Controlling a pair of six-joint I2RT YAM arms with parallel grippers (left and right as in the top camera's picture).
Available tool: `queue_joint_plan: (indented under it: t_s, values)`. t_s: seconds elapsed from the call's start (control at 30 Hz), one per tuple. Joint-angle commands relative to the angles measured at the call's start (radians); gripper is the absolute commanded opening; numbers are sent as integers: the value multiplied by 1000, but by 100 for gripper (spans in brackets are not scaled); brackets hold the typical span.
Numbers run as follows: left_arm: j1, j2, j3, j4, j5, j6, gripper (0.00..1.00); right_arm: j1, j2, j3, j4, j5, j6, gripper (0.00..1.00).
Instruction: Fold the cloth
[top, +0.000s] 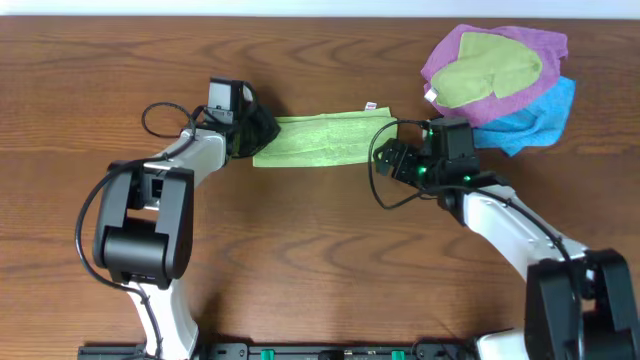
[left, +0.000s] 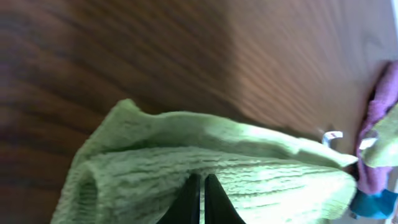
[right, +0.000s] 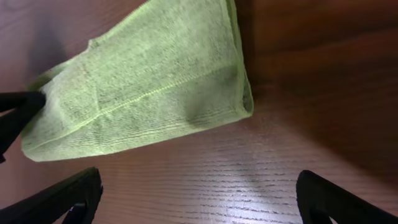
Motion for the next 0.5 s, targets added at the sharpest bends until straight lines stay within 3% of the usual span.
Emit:
queue_joint_plan:
  t_s: [0.0,0.47]
  values:
    - [-1,17,12,-24,-49,13,6,3,16,12,4,-28,42,99]
    - [-1,18,11,-53,-86,43,6,4,113,12,78,-55,113,99]
